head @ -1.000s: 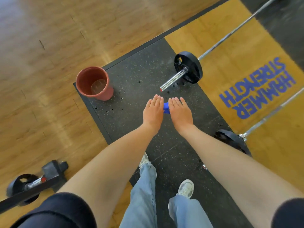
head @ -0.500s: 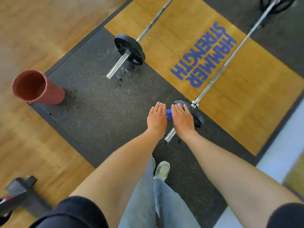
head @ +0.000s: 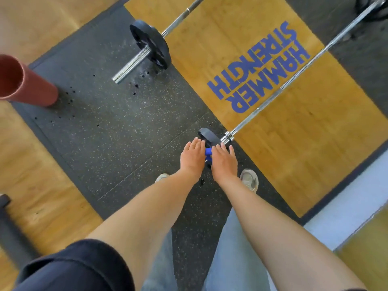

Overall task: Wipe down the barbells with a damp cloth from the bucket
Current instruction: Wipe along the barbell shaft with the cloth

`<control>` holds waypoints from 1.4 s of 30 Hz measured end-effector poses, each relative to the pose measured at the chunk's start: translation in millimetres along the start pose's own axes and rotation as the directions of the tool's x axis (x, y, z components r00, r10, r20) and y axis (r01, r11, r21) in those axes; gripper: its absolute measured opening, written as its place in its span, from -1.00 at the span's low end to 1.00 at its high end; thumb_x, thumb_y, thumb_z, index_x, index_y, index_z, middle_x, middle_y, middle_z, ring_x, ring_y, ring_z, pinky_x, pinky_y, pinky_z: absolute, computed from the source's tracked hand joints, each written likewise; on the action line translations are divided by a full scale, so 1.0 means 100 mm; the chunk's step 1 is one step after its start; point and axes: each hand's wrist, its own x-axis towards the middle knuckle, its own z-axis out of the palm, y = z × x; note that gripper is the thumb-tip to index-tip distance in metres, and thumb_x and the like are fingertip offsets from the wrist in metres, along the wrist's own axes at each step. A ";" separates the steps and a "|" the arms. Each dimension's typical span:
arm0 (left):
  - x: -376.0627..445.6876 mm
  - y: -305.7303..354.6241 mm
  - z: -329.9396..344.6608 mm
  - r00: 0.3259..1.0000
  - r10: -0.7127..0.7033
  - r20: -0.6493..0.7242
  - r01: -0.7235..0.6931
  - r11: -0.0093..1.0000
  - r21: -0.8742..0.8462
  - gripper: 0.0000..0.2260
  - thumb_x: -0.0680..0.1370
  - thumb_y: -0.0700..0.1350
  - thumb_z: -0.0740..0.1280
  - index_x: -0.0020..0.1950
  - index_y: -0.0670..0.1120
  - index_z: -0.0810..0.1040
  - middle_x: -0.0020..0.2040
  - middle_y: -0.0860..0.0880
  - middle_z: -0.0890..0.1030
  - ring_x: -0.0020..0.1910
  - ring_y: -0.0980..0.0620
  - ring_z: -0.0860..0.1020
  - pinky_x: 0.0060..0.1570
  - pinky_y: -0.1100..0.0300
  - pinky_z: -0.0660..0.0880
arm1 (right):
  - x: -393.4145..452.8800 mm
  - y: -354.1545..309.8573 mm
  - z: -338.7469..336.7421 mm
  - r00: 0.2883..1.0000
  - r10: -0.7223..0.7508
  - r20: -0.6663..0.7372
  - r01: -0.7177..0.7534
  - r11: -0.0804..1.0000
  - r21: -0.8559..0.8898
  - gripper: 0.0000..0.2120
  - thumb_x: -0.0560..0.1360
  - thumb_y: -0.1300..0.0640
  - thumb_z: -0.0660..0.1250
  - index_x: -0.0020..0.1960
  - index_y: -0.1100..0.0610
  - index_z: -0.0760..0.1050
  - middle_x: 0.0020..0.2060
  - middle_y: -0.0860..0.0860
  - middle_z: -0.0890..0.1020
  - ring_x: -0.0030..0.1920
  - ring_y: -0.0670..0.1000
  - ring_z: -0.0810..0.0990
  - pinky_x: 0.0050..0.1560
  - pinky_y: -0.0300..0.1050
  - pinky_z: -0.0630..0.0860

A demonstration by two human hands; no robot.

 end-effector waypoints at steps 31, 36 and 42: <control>0.85 0.78 3.12 0.587 -0.810 0.017 0.683 0.484 -0.547 -0.31 0.69 -0.21 0.21 0.67 -0.15 -0.18 0.69 -0.07 -0.10 0.66 -0.05 -0.13 0.62 0.03 -0.02 | 1.25 0.24 2.58 0.551 -0.817 0.169 0.811 0.475 -0.343 -0.42 0.57 0.31 0.28 0.56 0.22 0.22 0.49 0.09 0.38 0.55 0.11 0.24 0.57 0.07 0.15; 1.27 0.60 3.82 0.559 -0.828 0.043 0.705 0.447 -0.551 -0.28 0.68 -0.21 0.22 0.66 -0.15 -0.23 0.68 -0.07 -0.15 0.66 -0.06 -0.16 0.62 0.01 -0.06 | 1.57 0.11 3.37 0.554 -0.808 0.201 0.811 0.470 -0.349 -0.33 0.59 0.31 0.28 0.62 0.20 0.08 0.59 0.09 0.22 0.61 0.10 0.10 0.60 0.06 0.04; 1.58 0.65 4.29 0.556 -0.764 -0.328 0.620 0.644 -0.448 -0.31 0.64 -0.19 0.17 0.67 -0.16 -0.15 0.69 -0.08 -0.09 0.66 -0.07 -0.13 0.62 -0.05 -0.14 | 1.85 0.39 3.81 0.464 -0.877 0.122 0.851 0.403 -0.336 -0.32 0.60 0.29 0.22 0.64 0.21 0.02 0.62 0.11 0.16 0.62 0.11 0.09 0.60 0.13 0.00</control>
